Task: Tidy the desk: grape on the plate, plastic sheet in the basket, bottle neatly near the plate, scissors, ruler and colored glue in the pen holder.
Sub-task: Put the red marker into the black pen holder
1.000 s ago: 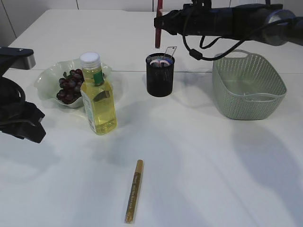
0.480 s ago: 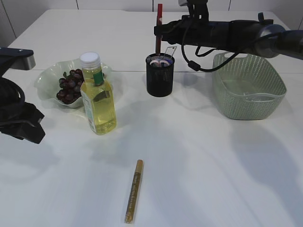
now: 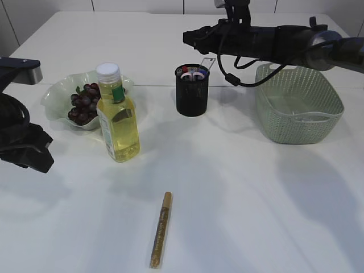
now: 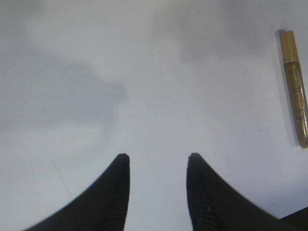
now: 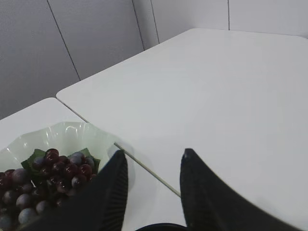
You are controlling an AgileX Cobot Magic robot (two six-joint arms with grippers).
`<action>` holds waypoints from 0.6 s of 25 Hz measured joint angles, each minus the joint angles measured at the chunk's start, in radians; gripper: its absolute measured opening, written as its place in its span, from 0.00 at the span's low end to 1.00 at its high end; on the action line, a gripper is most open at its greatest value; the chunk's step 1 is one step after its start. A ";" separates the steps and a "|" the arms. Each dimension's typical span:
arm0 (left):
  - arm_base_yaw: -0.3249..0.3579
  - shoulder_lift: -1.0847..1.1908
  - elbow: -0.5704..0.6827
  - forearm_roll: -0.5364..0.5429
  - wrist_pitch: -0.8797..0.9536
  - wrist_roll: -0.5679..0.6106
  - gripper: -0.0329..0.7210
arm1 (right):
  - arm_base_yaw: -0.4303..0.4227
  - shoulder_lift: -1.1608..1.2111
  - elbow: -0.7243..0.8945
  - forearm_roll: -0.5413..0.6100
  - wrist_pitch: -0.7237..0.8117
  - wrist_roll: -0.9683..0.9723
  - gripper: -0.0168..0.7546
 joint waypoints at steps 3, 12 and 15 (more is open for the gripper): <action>0.000 0.000 0.000 0.000 0.002 0.000 0.43 | 0.000 0.000 0.000 0.030 0.000 0.031 0.43; 0.000 0.000 0.000 0.000 0.002 0.000 0.43 | 0.000 -0.167 0.000 -0.638 0.050 0.770 0.43; 0.000 0.000 0.000 0.000 0.008 0.000 0.43 | 0.004 -0.273 0.000 -0.960 0.217 1.092 0.43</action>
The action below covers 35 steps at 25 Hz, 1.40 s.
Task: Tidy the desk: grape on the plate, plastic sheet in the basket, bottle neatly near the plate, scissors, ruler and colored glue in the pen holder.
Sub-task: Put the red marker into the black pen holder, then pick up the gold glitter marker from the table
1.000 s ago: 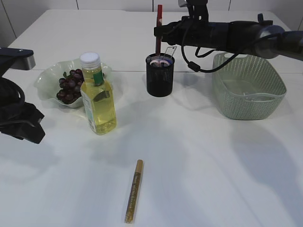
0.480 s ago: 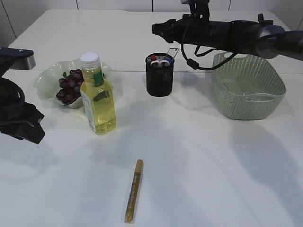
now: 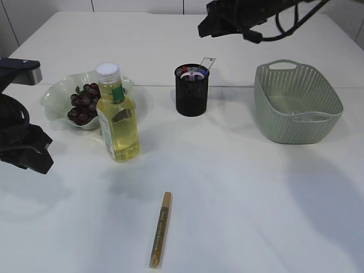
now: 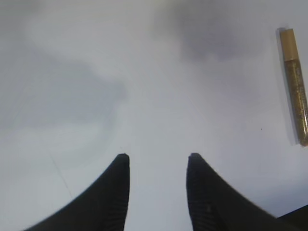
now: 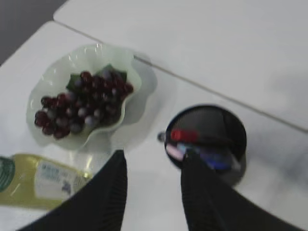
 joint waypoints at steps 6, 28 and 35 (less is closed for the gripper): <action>0.000 0.000 0.000 0.000 0.017 0.000 0.43 | 0.079 -0.146 -0.002 -0.338 0.280 0.405 0.43; 0.000 0.000 0.000 -0.023 0.019 0.000 0.43 | 0.591 -0.271 0.442 -0.687 0.350 1.092 0.43; 0.000 0.000 0.000 -0.039 0.019 0.000 0.43 | 0.671 -0.256 0.593 -0.695 0.164 1.403 0.43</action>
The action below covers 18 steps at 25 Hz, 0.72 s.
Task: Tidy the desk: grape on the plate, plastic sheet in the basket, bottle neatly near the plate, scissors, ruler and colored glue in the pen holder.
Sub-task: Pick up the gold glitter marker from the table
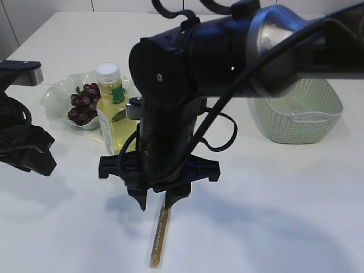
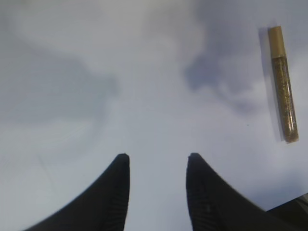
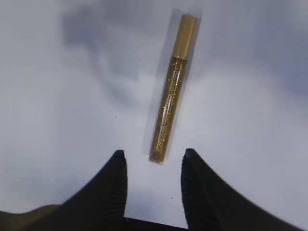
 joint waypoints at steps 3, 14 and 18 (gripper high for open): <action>0.000 0.000 0.000 -0.004 0.000 0.000 0.43 | 0.003 0.027 0.000 -0.003 -0.055 0.090 0.43; 0.000 0.000 0.000 -0.006 0.000 0.000 0.43 | 0.003 0.160 0.000 -0.071 -0.111 0.242 0.43; 0.000 0.000 0.000 -0.006 0.000 0.000 0.43 | 0.003 0.174 0.000 -0.096 -0.117 0.247 0.43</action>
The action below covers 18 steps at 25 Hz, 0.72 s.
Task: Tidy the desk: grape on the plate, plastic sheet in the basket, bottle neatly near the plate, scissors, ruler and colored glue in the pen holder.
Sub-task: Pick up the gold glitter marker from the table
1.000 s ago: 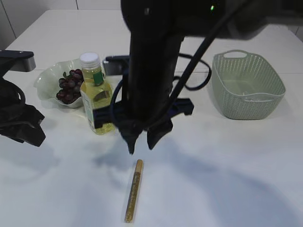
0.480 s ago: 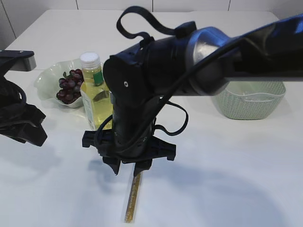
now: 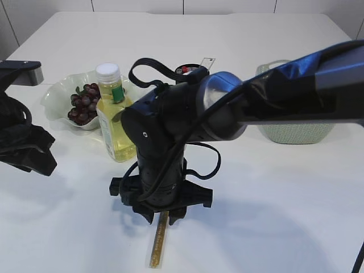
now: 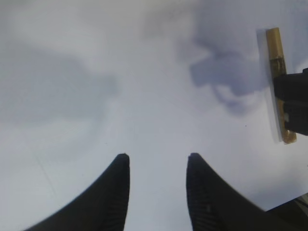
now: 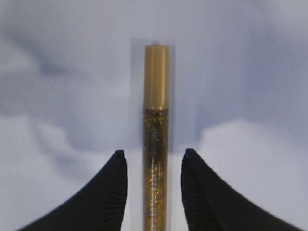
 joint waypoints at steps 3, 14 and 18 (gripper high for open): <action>0.000 0.000 0.000 0.000 0.000 0.000 0.43 | 0.000 0.005 0.000 -0.023 -0.002 0.002 0.43; 0.000 0.000 0.000 0.000 -0.002 0.000 0.43 | 0.000 0.047 0.000 -0.045 -0.050 0.002 0.43; 0.000 0.000 0.000 0.000 -0.002 0.000 0.43 | 0.000 0.051 0.000 -0.045 -0.051 0.002 0.43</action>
